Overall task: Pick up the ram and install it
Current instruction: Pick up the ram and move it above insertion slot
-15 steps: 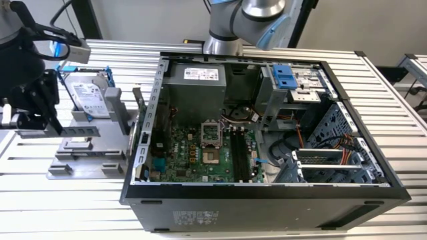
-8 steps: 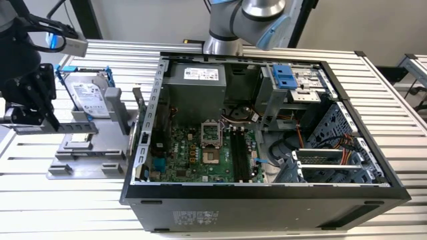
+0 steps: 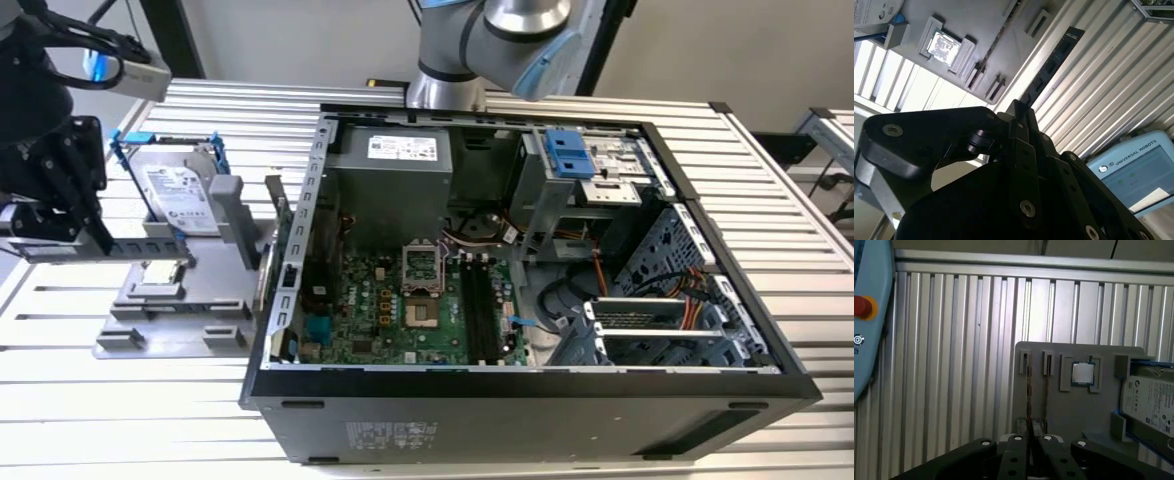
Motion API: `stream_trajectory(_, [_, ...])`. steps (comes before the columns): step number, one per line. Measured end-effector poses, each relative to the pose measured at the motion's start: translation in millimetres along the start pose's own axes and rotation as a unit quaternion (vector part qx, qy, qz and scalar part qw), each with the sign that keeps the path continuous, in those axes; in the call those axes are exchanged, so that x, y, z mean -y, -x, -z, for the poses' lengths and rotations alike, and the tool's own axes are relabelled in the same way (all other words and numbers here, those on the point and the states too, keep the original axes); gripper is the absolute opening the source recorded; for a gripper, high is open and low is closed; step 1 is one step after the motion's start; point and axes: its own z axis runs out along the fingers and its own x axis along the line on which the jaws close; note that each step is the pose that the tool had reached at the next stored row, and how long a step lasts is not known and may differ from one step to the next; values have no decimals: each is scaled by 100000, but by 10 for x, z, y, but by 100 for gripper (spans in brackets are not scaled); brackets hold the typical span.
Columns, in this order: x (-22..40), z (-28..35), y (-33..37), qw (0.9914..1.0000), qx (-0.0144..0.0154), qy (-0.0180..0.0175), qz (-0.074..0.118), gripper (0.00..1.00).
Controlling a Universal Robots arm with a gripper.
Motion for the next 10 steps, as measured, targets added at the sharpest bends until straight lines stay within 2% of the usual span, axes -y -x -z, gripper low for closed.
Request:
stream_trajectory(2, [-1, 36, -1, 100000, 6, -1, -102, 0])
stream_trajectory(10, [-6, 253, -7, 100000, 4, 2, -111, 0])
